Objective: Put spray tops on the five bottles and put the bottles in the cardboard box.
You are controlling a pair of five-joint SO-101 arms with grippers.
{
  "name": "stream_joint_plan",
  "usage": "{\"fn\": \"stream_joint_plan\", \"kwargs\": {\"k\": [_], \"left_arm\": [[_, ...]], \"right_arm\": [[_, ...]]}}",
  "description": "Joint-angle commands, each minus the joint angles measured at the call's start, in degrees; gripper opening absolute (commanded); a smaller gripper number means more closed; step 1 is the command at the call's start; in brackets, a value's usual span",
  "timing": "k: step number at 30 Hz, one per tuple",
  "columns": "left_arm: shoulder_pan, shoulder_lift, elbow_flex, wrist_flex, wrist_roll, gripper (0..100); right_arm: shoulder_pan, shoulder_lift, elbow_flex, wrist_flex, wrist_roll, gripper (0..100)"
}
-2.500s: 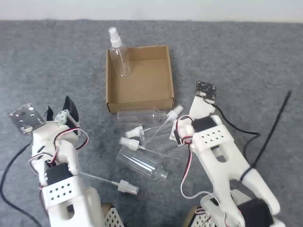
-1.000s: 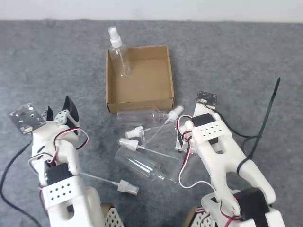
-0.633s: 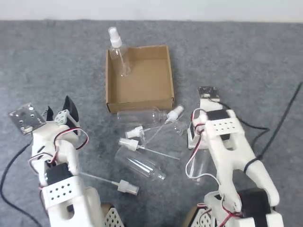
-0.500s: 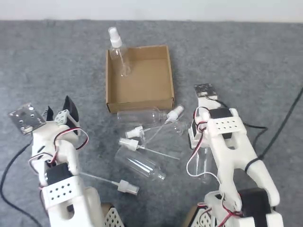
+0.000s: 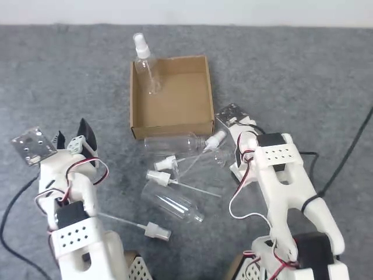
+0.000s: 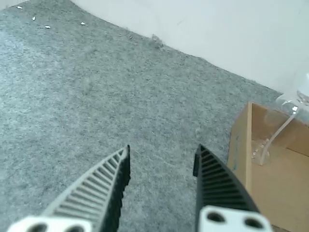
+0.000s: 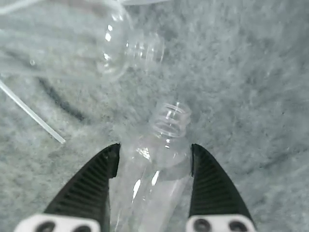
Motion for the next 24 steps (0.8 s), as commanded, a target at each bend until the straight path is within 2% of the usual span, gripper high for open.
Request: {"fn": "stream_joint_plan", "kwargs": {"k": [1, 4, 10, 15, 19, 24], "left_arm": [[0.35, -1.05, -0.48, -2.02, -0.44, 21], [0.35, -1.05, -0.48, -2.02, -0.44, 21], [0.35, -1.05, -0.48, -2.02, -0.53, 21], [0.35, -1.05, -0.48, -2.02, -0.53, 21], [0.35, -1.05, -0.4, -2.02, -0.62, 21], [0.35, -1.05, -0.4, -2.02, -0.62, 21]], "right_arm": [[-1.36, 0.22, -3.6, -0.84, -0.09, 7.1], [-2.68, 0.22, -3.6, -0.75, -3.43, 8.1], [-4.09, 0.22, -3.43, 0.48, -3.87, 21.8], [-4.09, 0.22, -3.43, 0.48, -4.31, 22.5], [-4.18, 0.22, -3.43, 0.92, -10.46, 22.8], [-4.62, 0.31, -3.34, 2.15, -11.69, 22.6]]}}
